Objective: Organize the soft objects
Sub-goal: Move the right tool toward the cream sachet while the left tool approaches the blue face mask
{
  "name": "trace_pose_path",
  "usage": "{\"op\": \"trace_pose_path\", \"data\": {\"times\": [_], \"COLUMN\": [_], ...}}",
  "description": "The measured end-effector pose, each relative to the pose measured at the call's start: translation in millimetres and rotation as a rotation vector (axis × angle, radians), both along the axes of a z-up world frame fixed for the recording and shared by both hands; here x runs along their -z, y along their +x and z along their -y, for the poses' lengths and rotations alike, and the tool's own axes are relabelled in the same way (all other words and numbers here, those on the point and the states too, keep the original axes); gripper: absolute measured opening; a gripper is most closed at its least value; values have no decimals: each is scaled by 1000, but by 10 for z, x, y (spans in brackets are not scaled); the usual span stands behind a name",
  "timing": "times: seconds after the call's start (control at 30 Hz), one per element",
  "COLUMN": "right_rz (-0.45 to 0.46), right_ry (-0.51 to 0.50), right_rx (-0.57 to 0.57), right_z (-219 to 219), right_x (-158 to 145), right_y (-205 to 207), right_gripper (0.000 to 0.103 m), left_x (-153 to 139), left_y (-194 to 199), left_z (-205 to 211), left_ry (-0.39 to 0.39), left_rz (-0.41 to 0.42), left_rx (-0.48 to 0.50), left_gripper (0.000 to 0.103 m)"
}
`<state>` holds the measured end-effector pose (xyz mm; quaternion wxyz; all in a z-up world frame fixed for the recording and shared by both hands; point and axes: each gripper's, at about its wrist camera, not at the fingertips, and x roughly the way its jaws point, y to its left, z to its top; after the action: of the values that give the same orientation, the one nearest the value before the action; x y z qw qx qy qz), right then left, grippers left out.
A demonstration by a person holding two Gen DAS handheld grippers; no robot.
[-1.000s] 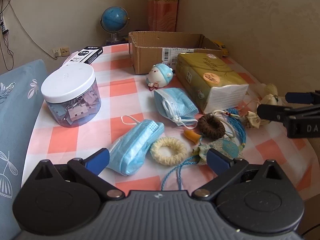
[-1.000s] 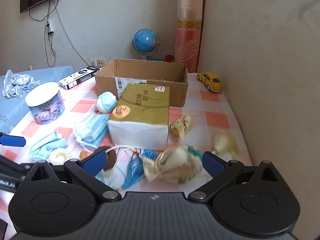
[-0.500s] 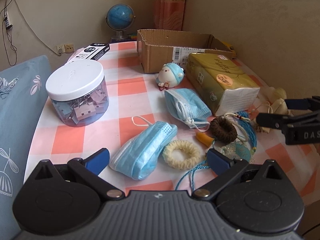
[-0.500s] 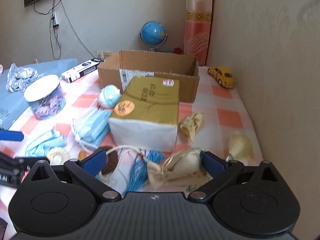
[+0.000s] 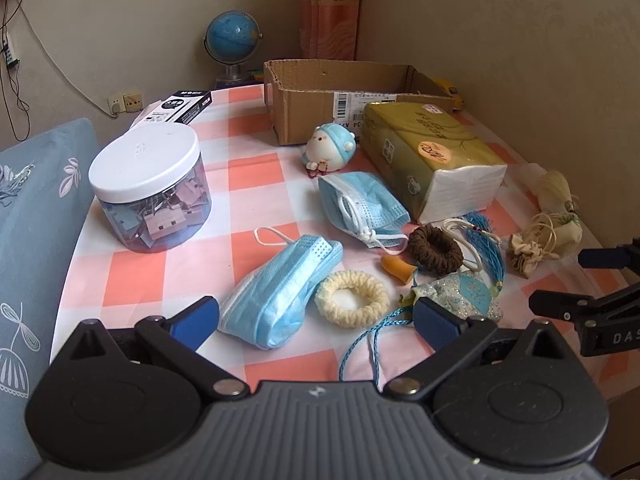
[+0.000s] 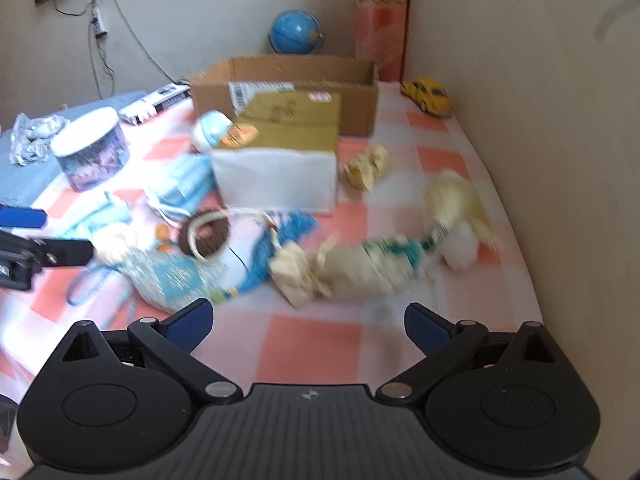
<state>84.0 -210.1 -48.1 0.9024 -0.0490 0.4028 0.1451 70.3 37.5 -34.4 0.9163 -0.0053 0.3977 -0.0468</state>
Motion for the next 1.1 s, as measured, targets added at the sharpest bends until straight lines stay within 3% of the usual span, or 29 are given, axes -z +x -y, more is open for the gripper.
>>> {"op": "trace_pose_path", "data": {"times": [0.37, 0.5, 0.67, 0.9, 1.1], "right_rz": [9, 37, 61, 76, 82], "right_ry": [-44, -34, -27, -23, -20], "right_rx": [-3, -3, -2, 7, 8], "right_z": [-1, 11, 18, 10, 9], "right_x": [176, 192, 207, 215, 221], "right_y": [5, -30, -61, -70, -66], "right_gripper": [103, 103, 103, 103, 103], "left_x": [35, 41, 183, 315, 326], "left_y": [96, 187, 219, 216, 248], "left_z": [-157, -244, -337, -483, -510], "left_ry": [-1, 46, 89, 32, 38], "left_rz": [0, 2, -60, -98, -86], "left_rx": [58, 91, 146, 149, 163], "left_gripper": [102, 102, 102, 103, 103]}}
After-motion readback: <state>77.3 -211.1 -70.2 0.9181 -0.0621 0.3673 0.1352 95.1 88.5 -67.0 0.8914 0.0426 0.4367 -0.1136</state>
